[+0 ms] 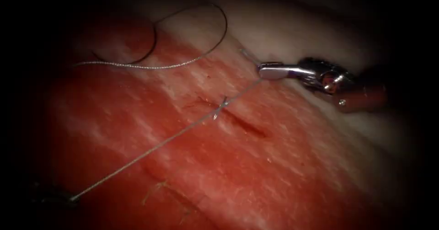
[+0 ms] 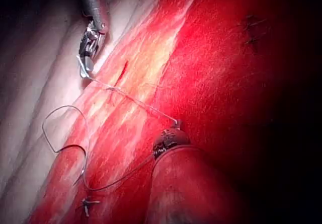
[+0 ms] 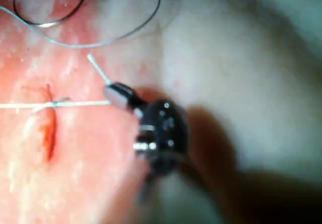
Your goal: Wound Closure
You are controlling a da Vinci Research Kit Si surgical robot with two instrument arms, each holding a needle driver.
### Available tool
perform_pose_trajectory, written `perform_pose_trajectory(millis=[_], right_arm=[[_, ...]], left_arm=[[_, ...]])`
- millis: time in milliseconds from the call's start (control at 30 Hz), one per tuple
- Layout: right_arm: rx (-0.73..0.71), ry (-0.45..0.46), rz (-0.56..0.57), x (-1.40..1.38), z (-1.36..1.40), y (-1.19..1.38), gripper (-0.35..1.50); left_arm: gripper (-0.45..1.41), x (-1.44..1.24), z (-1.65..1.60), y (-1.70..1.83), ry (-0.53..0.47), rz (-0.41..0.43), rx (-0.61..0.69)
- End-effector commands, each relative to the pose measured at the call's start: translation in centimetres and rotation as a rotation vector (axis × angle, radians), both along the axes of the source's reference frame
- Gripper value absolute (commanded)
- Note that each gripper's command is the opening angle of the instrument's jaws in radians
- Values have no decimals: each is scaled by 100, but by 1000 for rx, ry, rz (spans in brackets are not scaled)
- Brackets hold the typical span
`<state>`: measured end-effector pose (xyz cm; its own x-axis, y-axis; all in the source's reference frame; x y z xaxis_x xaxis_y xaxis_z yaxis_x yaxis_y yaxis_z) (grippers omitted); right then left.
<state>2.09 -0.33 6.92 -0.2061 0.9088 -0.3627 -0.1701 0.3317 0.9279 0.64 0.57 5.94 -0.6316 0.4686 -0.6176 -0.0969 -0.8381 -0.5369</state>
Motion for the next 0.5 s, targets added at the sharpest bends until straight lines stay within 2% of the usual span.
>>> perform_pose_trajectory(millis=[33,67,100,233,300,433,500], right_arm=[[2,6,-2,9,0,-1,91],[-40,2,2,6,-8,8,109],[-64,-5,-2,5,-11,11,111],[-135,-24,-15,-2,-23,19,113],[-176,-32,-26,-11,-33,24,114],[-215,-43,-37,-26,-44,28,113],[-279,-117,-18,-44,-54,31,109]], left_arm=[[-45,-6,6,-5,-5,-2,1],[-45,-15,-4,9,-19,-7,-20],[-45,-19,-9,15,-23,-7,-32],[-45,-35,-30,43,-53,-16,-66],[-45,-48,-45,69,-80,-20,-95],[-45,-59,-51,96,-105,-34,-120],[-45,-68,-52,113,-116,-42,-130]])
